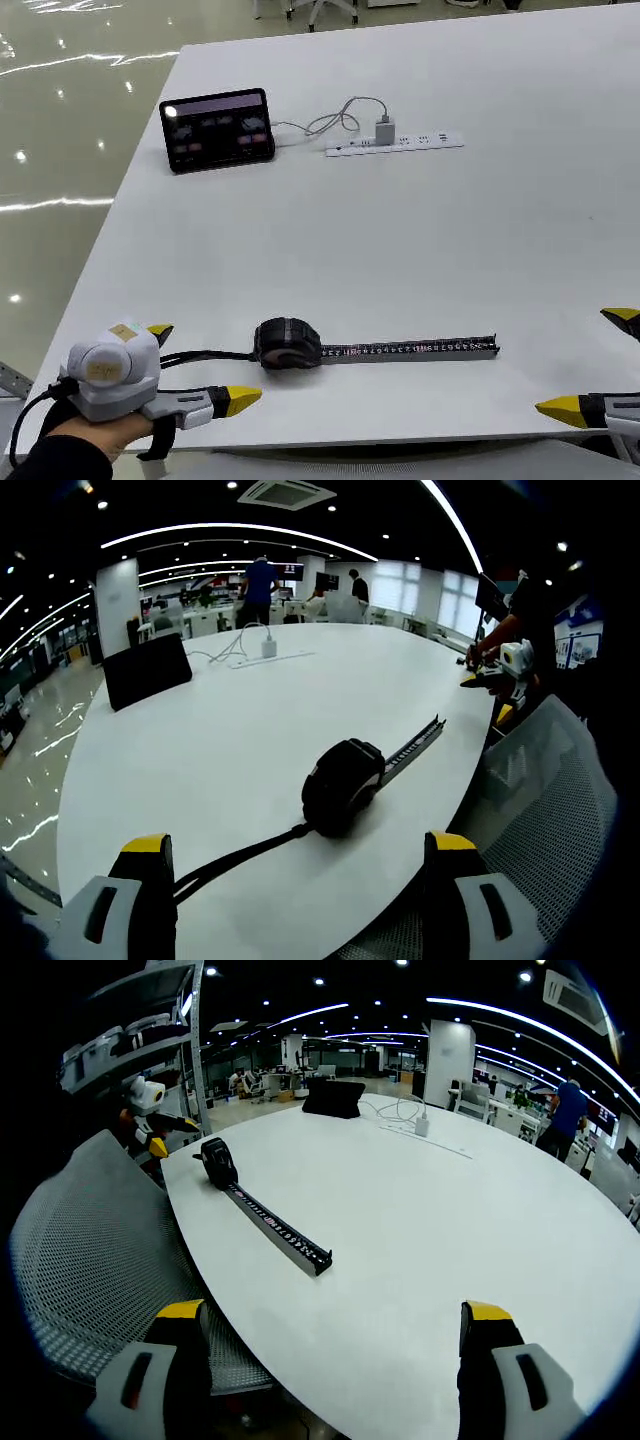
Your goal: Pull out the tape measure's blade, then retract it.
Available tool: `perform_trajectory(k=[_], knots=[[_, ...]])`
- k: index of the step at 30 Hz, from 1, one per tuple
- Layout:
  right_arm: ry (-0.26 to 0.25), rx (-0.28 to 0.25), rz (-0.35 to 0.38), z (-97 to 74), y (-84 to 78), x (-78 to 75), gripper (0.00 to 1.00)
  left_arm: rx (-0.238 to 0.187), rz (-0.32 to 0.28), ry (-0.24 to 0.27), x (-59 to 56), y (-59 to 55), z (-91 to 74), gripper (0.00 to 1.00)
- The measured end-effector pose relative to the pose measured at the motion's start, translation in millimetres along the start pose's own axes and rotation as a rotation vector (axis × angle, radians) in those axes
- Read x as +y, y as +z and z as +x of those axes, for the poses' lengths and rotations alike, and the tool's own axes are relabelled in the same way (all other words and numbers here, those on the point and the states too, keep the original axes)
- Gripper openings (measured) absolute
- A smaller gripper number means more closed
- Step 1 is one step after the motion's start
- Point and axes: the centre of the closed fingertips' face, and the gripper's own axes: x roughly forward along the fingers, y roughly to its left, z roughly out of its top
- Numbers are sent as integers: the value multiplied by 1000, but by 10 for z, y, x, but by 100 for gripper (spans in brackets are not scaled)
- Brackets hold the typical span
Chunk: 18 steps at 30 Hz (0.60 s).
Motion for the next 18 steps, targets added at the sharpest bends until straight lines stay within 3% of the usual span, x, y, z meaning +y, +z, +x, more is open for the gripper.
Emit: perform_trajectory(k=[5, 12, 16, 18], knots=[[-20, 7, 29, -46, -74, -18, 100, -3, -36, 15, 50, -9, -33, 100], [-45, -2, 43, -90, -78, -67, 100, -16, -13, 17, 22, 98, -46, 100], [-49, -9, 38, -137, -78, -84, 100, -15, -31, 12, -20, 116, -22, 100], [-52, -5, 36, -150, -86, -99, 100, -21, -11, 40, -3, 131, -13, 100]])
